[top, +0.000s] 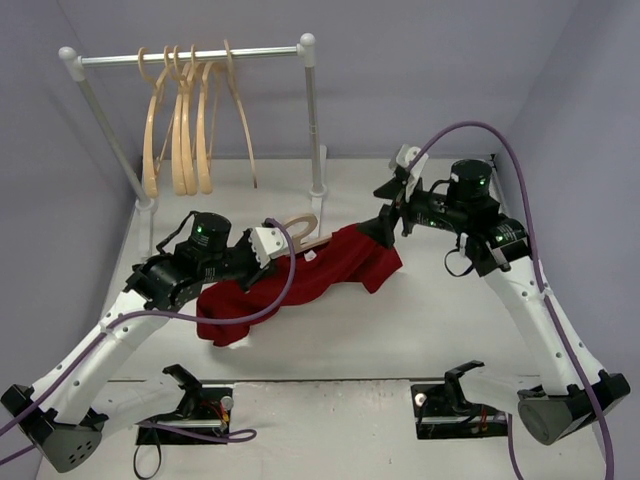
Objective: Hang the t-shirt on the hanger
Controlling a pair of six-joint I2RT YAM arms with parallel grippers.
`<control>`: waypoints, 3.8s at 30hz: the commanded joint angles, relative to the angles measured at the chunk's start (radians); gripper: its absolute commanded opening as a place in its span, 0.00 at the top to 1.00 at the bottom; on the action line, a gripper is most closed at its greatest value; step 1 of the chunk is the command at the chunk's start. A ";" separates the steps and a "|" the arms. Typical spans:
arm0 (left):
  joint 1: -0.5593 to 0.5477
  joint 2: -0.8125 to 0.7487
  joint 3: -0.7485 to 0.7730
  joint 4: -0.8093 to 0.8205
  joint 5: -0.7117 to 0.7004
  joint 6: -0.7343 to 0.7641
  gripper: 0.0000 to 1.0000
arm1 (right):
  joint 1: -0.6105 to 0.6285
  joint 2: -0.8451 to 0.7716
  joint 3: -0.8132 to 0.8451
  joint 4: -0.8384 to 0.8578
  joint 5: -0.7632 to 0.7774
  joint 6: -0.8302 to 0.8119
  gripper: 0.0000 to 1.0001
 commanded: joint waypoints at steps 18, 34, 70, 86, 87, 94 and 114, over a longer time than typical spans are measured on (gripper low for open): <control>0.018 0.061 0.190 -0.076 0.211 0.141 1.00 | 0.011 0.077 -0.170 0.028 -0.256 -0.207 0.70; 0.182 -0.027 0.222 -0.153 0.128 0.180 0.64 | 0.011 -0.045 -0.174 0.031 -0.273 -0.229 1.00; 0.192 -0.154 0.320 -0.094 -0.400 -0.237 0.27 | -0.029 -0.049 -0.210 -0.170 0.228 0.021 1.00; 0.192 -0.136 0.345 -0.069 -0.452 -0.266 0.27 | -0.080 0.021 0.499 -0.153 0.725 0.125 1.00; 0.192 -0.134 0.352 -0.069 -0.450 -0.266 0.27 | -0.080 0.032 0.553 -0.153 0.739 0.116 1.00; 0.192 -0.133 0.365 -0.069 -0.446 -0.258 0.27 | -0.081 0.099 0.835 -0.124 0.739 0.130 1.00; 0.192 -0.112 0.347 -0.070 -0.455 -0.280 0.27 | -0.079 -0.014 0.554 -0.048 0.286 0.315 1.00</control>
